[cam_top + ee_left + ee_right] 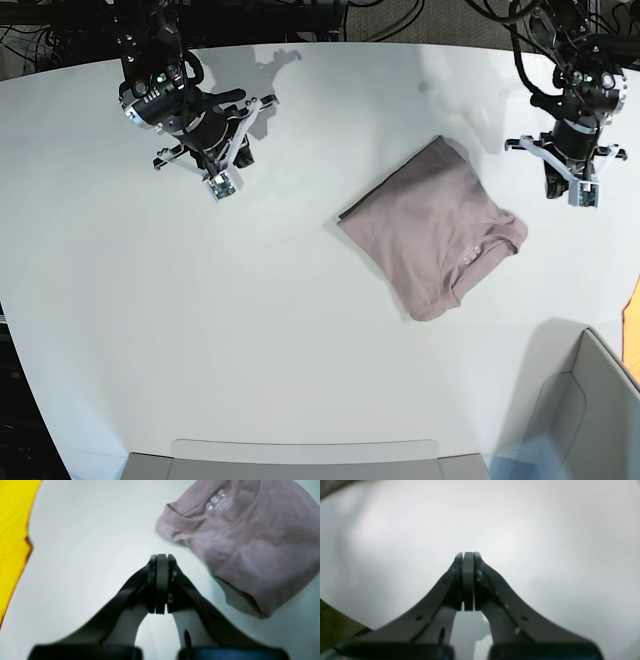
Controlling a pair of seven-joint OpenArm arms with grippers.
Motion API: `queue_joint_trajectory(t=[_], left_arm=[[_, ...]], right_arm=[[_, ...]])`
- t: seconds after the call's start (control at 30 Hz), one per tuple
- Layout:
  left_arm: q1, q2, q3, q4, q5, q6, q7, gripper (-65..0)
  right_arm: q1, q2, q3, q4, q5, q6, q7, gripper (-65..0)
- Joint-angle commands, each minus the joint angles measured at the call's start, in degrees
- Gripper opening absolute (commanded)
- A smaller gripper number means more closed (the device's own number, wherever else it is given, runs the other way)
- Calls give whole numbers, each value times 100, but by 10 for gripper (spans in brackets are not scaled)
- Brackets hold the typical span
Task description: Fold the T-shirt properly
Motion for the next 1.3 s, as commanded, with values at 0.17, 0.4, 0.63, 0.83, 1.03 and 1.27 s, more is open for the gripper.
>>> queue_joint_trajectory(t=[0.17,0.4,0.63,0.83,1.03,1.27], left_arm=[[515,183,-555,207,-60,-6,-101,-650],[1244,446,-652,278,-69,-6,-180,-650],[1869,851,-828,278,-122,-6,-356,-650],[2449,965,-969,278,-359,-6,-399,-650],[2976,1000,-1276,278,-755,-6,-373,-650],[3381,1387,-1672,251,-790,-6,-356,-650]], right_arm=[[-320,58,28,136,32,16,140,-650],[-971,788,28,145,656,16,949,-650],[-1366,1667,54,145,1790,16,1028,-650],[-1788,2168,37,145,2028,16,1028,-650],[-2245,2511,19,145,2028,16,1028,-650],[-2703,2907,1,145,2019,16,1028,-650]])
